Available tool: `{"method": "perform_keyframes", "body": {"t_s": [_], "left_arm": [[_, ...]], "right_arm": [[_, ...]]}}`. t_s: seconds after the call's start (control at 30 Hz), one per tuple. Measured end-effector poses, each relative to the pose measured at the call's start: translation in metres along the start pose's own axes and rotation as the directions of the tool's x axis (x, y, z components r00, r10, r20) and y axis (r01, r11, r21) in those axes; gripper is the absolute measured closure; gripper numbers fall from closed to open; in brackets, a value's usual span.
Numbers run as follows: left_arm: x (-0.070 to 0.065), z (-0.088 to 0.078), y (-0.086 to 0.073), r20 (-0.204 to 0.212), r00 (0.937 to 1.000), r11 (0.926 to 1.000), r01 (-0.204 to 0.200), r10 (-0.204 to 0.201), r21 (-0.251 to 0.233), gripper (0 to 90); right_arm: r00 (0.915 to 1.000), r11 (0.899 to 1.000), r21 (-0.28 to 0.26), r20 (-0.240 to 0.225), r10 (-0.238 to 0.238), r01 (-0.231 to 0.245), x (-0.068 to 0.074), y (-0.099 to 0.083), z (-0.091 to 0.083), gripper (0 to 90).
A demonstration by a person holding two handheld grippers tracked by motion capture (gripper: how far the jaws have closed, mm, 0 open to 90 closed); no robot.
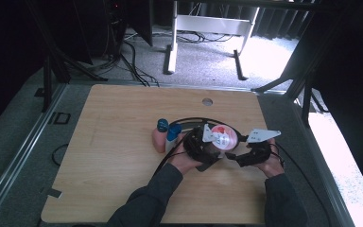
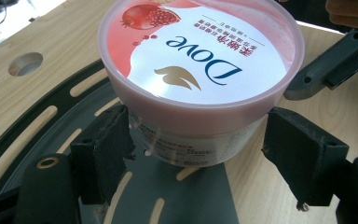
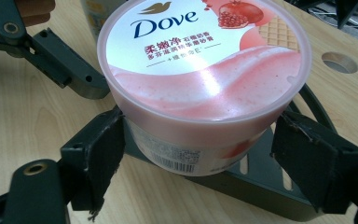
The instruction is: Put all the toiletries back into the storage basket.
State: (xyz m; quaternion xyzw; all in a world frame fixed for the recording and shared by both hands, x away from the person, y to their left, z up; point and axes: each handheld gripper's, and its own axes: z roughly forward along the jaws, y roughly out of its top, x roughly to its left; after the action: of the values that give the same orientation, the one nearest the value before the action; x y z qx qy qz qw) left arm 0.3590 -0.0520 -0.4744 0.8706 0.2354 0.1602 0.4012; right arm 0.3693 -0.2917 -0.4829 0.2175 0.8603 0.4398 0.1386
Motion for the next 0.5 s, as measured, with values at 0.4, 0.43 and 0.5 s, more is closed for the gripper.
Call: {"method": "perform_keyframes", "body": {"t_s": [0.4,0.43,0.5], "left_arm": [[0.003,0.014,0.005,-0.023,0.9993,0.9995,0.031,-0.031,-0.005,23.7],[0.003,0.014,0.005,-0.023,0.9993,0.9995,0.031,-0.031,-0.005,23.7],[0.004,0.018,0.007,-0.037,0.9989,0.9996,0.029,-0.029,-0.003,23.7]], "right_arm": [[0.9998,1.0,0.006,0.004,0.017,-0.017,-0.015,-0.003,0.003,17.7],[0.9998,1.0,0.007,0.002,0.021,-0.021,-0.017,-0.004,0.004,17.7],[0.9996,1.0,0.006,0.004,0.028,-0.028,-0.02,-0.004,0.005,17.9]]}}
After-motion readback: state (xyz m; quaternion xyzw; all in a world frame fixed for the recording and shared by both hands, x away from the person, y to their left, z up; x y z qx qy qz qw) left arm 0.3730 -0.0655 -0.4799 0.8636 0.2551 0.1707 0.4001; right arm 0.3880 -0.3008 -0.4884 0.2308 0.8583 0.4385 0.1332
